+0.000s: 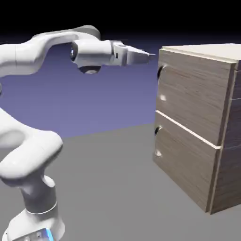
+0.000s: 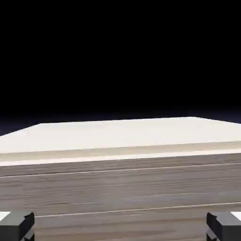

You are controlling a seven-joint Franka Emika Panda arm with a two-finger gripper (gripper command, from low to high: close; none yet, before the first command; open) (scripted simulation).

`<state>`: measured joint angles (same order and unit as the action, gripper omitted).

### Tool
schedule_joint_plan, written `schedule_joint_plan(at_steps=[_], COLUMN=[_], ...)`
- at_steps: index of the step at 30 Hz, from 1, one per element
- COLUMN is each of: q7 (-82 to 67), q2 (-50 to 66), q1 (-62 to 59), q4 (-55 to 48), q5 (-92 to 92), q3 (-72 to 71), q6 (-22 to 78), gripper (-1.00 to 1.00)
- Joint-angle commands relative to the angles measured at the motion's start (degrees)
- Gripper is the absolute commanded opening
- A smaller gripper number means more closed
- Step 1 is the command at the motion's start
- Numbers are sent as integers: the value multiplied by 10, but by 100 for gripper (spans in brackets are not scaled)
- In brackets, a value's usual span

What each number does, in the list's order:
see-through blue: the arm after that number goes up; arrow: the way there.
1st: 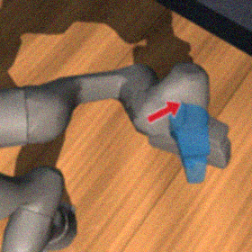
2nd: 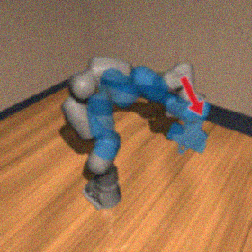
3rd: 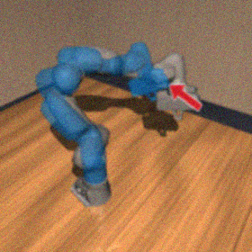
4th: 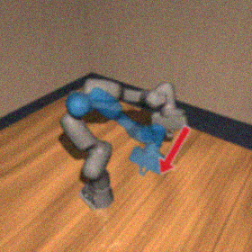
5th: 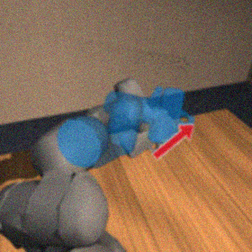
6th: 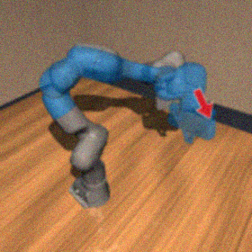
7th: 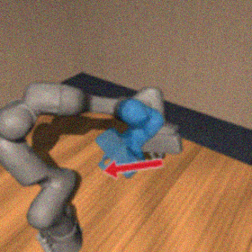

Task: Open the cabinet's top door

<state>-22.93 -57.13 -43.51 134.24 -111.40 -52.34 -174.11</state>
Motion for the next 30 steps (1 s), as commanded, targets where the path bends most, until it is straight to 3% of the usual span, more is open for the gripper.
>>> schedule_joint_plan(at_steps=[1,22,28,29,30], q7=[-15,-319,-315,-315,-315], q2=[-5,-120,-109,-109,-109], q1=[-10,-216,-309,-309,-309], q4=[-6,-131,-209,-209,-209], q5=[-25,-544,-545,-545,-545], q3=[-12,-256,-290,-290,-290], q6=[0,0,9,9,9], gripper=[0,0,0,-100,-100])
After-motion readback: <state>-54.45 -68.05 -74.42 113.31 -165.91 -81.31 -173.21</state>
